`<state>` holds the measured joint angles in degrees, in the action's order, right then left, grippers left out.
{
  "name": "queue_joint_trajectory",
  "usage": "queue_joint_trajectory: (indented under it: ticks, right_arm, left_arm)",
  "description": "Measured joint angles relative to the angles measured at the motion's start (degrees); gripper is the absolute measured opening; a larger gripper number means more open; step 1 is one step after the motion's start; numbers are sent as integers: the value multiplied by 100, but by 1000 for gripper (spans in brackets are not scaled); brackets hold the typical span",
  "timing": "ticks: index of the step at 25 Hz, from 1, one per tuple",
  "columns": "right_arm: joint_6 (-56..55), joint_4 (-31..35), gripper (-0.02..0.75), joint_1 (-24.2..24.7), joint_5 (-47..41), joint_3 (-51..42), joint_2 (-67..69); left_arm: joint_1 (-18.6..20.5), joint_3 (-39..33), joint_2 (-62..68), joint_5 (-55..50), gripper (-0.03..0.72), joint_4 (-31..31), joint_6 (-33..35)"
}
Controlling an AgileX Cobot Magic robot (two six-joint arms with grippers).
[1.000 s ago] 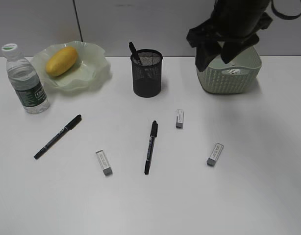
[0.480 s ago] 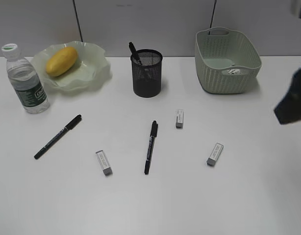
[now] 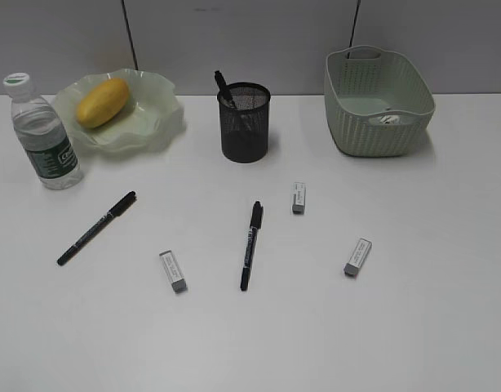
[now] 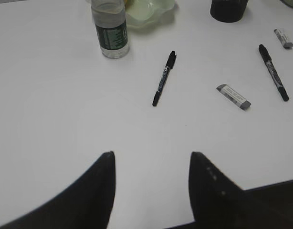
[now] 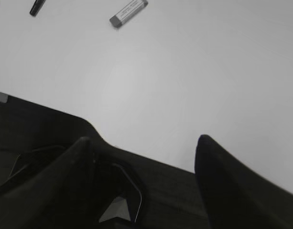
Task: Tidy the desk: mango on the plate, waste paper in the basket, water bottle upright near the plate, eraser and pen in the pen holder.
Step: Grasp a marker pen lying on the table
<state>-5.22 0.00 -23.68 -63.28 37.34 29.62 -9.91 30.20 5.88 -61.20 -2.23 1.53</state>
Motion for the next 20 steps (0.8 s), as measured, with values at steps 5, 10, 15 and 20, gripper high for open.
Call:
queue_joint_trajectory:
  ticks: [5,10,15,20]
  right_arm:
    - [-11,-198,563,0,-13,-43,-1085]
    - [-17,-366,564,0,51,-143,-1859]
    - [-17,-402,564,0,56,-497,-2352]
    - [-25,-404,564,0,100,-734,-2415]
  left_arm:
    - [0,0,0,0,381,0,0]
    - [0,0,0,0,381,0,0]
    - [0,0,0,0,381,0,0]
    - [0,0,0,0,381,0,0]
